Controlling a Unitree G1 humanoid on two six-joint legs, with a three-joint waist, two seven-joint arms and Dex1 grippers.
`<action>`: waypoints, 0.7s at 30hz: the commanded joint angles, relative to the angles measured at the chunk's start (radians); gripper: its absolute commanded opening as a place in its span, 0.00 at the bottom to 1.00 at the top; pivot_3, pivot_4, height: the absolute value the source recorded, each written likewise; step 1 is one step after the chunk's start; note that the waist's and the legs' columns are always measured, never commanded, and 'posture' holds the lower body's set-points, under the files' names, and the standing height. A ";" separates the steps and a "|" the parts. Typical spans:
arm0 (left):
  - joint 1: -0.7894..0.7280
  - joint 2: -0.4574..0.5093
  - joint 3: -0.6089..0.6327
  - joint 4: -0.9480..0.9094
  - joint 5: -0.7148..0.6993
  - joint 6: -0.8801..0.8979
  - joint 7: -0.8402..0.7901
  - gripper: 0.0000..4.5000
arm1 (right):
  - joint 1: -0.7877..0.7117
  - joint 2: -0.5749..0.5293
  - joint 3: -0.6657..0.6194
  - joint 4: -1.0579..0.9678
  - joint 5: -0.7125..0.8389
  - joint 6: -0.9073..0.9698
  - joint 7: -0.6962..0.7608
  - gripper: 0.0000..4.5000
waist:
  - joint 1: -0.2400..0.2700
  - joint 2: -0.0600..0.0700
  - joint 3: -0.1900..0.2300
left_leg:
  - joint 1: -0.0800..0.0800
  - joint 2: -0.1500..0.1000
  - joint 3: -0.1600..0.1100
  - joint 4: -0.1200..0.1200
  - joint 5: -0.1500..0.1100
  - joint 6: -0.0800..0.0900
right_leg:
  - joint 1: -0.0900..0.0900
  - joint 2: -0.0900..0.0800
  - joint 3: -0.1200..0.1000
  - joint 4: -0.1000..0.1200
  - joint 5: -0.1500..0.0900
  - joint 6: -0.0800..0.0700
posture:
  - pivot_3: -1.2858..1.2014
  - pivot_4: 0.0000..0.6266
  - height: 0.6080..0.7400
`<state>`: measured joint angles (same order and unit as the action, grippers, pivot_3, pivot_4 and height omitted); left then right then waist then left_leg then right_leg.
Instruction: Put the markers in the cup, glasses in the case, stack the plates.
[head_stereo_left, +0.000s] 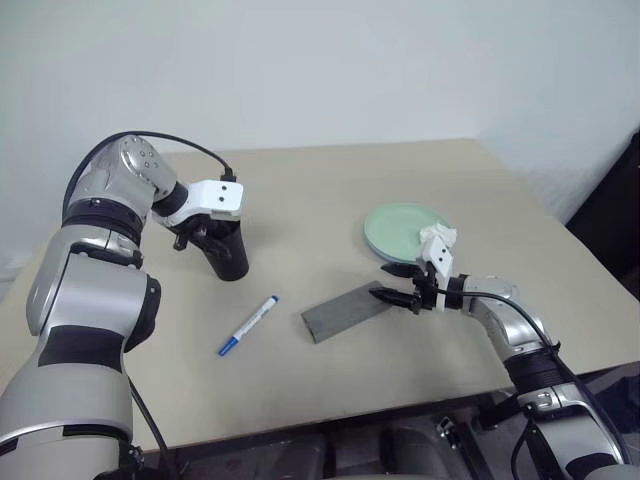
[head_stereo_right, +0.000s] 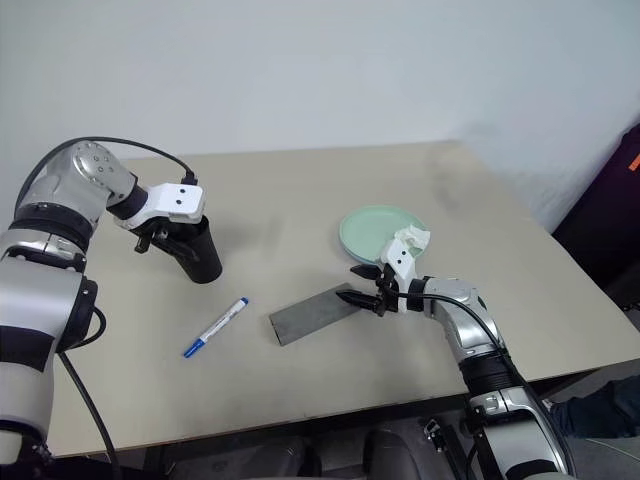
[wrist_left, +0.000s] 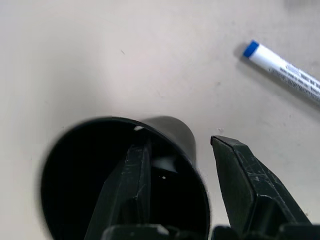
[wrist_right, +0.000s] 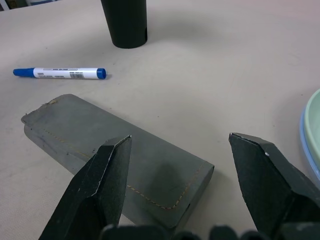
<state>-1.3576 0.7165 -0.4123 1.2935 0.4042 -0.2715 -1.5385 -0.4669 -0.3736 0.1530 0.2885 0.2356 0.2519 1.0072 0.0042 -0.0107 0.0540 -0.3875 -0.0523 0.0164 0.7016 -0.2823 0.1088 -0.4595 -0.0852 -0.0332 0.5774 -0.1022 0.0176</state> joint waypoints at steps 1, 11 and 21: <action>-0.078 0.007 0.062 -0.015 -0.049 0.020 -0.019 0.43 | -0.021 -0.008 -0.023 -0.031 0.015 -0.007 0.004 0.75 | 0.000 0.000 0.000 | 0.000 0.000 0.000 0.000 0.000 0.000 | 0.000 0.000 0.000 0.000 0.000 0.000 | 0.52 0.00 1.00; -0.138 0.027 0.268 -0.049 -0.213 0.229 0.023 0.43 | -0.034 -0.013 -0.025 -0.014 0.012 -0.015 0.011 0.75 | -0.006 0.000 0.000 | 0.000 0.000 0.000 0.002 0.000 0.000 | 0.000 0.000 0.000 0.003 0.000 0.001 | 0.52 0.00 1.00; 0.231 0.165 0.328 -0.588 -0.395 0.573 -0.075 0.86 | -0.048 -0.016 -0.016 0.019 0.004 -0.026 0.033 0.75 | -0.022 0.000 0.000 | 0.008 0.000 0.004 0.002 -0.001 -0.002 | 0.001 0.001 0.008 0.012 -0.001 0.001 | 0.52 0.00 1.00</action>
<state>-1.1301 0.8579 -0.1150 0.8214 0.0510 0.2413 -1.6105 -0.4914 -0.3840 0.1508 0.3236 0.2337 0.2417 1.0314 -0.0182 -0.0105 0.0541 -0.3794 -0.0526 0.0209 0.7040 -0.2827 0.1060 -0.4585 -0.0838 -0.0247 0.5892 -0.1030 0.0185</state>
